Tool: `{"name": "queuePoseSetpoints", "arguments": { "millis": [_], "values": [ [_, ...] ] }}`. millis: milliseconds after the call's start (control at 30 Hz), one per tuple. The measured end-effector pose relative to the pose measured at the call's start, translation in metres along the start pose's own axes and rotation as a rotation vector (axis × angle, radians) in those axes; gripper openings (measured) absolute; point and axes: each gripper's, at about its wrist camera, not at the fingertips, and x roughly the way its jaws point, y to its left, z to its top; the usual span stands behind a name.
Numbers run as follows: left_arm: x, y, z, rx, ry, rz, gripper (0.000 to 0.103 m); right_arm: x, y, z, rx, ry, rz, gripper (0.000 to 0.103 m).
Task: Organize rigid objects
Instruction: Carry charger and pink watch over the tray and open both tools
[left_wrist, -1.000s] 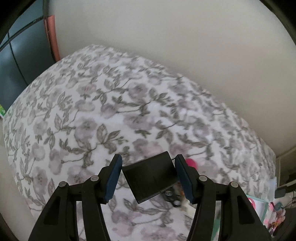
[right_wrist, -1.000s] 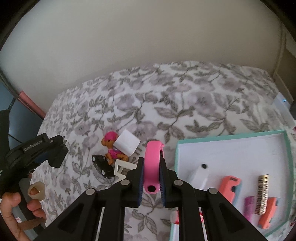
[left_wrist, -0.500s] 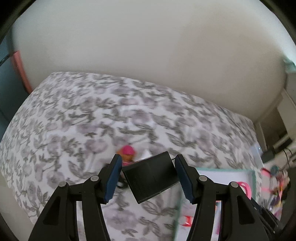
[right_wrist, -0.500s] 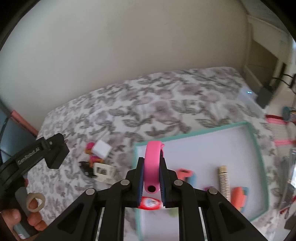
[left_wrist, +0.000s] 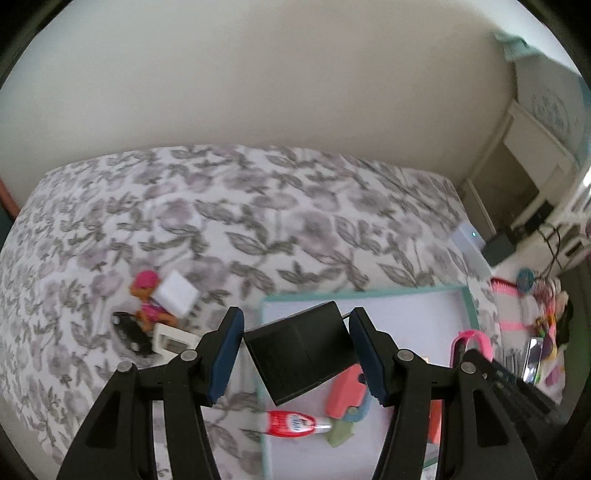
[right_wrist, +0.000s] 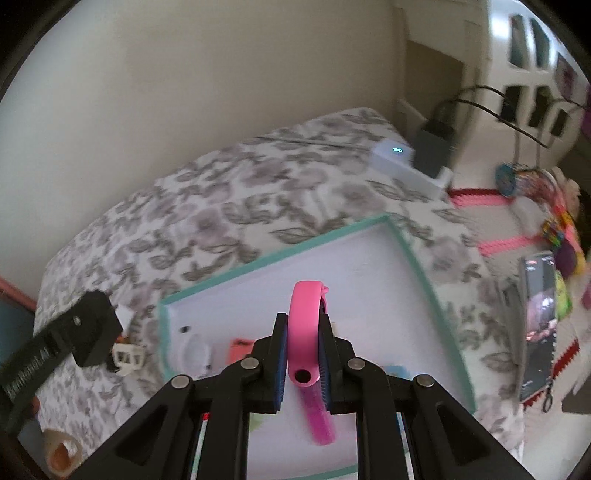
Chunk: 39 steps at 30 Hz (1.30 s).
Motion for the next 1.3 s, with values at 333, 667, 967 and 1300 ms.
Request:
{"name": "queuePoseSetpoints", "arguments": {
  "millis": [333, 667, 967, 1300],
  "values": [
    [0.023, -0.034, -0.009, 0.067, 0.036, -0.017, 0.061, 0.019, -0.030, 0.000, 0.042, 0.043, -0.061, 0.016],
    [0.042, -0.037, -0.015, 0.074, 0.072, -0.005, 0.061, 0.029, -0.033, -0.002, 0.032, 0.061, -0.094, 0.016],
    [0.051, -0.038, -0.018, 0.085, 0.095, 0.007, 0.061, 0.047, -0.038, -0.007, 0.027, 0.106, -0.114, 0.016],
    [0.051, -0.041, -0.020, 0.102, 0.093, 0.013, 0.061, 0.048, -0.036, -0.007, 0.018, 0.112, -0.120, 0.016]
  ]
}}
